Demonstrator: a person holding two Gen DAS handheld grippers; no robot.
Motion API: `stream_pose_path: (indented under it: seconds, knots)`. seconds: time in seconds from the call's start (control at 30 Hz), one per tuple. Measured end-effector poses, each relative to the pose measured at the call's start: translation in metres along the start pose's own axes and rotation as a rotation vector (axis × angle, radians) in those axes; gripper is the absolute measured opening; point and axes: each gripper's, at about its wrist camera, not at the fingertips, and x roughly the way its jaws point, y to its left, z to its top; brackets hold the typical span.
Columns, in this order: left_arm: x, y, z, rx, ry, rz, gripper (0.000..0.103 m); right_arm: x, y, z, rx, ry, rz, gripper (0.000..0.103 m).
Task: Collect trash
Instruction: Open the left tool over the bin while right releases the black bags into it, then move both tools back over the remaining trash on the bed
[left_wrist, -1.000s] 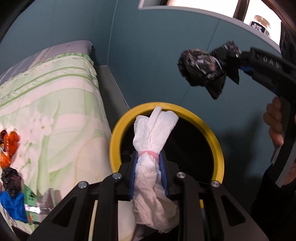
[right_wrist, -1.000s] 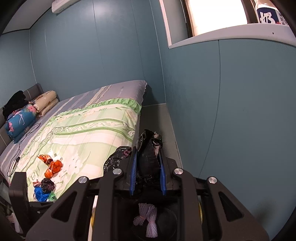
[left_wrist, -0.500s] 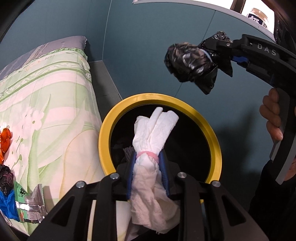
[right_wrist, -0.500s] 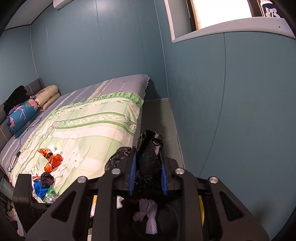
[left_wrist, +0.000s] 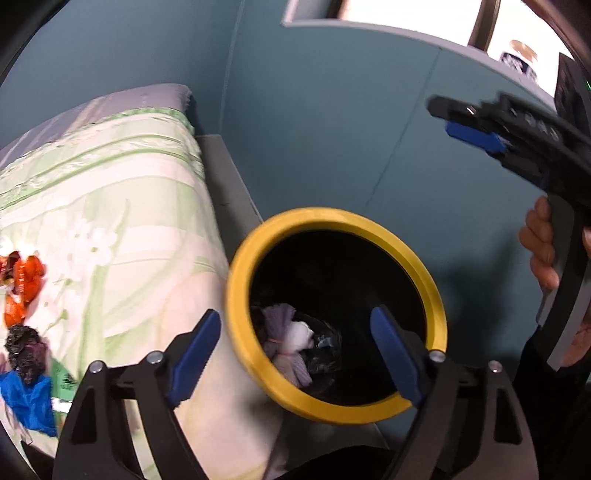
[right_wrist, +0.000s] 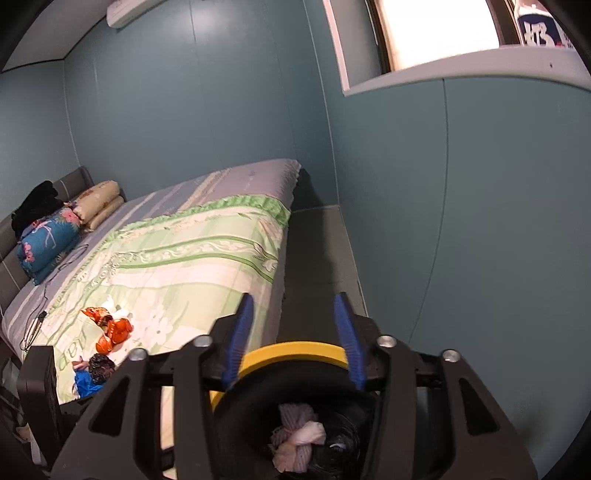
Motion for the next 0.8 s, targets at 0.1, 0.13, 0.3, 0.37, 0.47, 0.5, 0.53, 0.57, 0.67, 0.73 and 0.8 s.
stream_pose_path:
  seconds: [0.1,0.13,0.3,0.37,0.47,0.5,0.53,0.57,0.67,0.73,0.8]
  knots:
    - [-0.017,0.014,0.002,-0.026,-0.037,0.038,0.088,-0.001,0.008,0.001,-0.019,-0.007,0.021,0.046]
    - [-0.022,0.019,0.003,-0.033,-0.046,0.052,0.089,-0.001,0.011,0.001,-0.025,-0.006,0.034,0.047]
    - [-0.052,0.052,0.002,-0.082,-0.093,0.136,0.092,-0.002,0.032,0.001,-0.061,-0.023,0.1,0.054]
    - [-0.062,0.066,0.002,-0.107,-0.111,0.161,0.093,-0.001,0.044,0.0,-0.081,-0.028,0.137,0.056]
    - [-0.077,0.084,-0.001,-0.129,-0.137,0.215,0.093,0.001,0.065,-0.004,-0.12,-0.024,0.202,0.061]
    - [-0.085,0.091,-0.003,-0.136,-0.146,0.235,0.093,0.002,0.074,-0.007,-0.134,-0.02,0.231,0.061]
    - [-0.09,0.098,-0.004,-0.143,-0.152,0.252,0.094,0.003,0.08,-0.008,-0.145,-0.017,0.25,0.062]
    - [-0.096,0.106,-0.006,-0.155,-0.159,0.271,0.094,0.003,0.087,-0.01,-0.156,-0.013,0.269,0.063]
    - [-0.111,0.129,-0.01,-0.192,-0.174,0.314,0.095,0.007,0.11,-0.018,-0.197,-0.002,0.322,0.063]
    - [-0.115,0.143,-0.012,-0.215,-0.185,0.345,0.095,0.01,0.124,-0.022,-0.22,0.011,0.349,0.063]
    - [-0.123,0.158,-0.015,-0.245,-0.197,0.371,0.094,0.014,0.137,-0.028,-0.242,0.027,0.379,0.063]
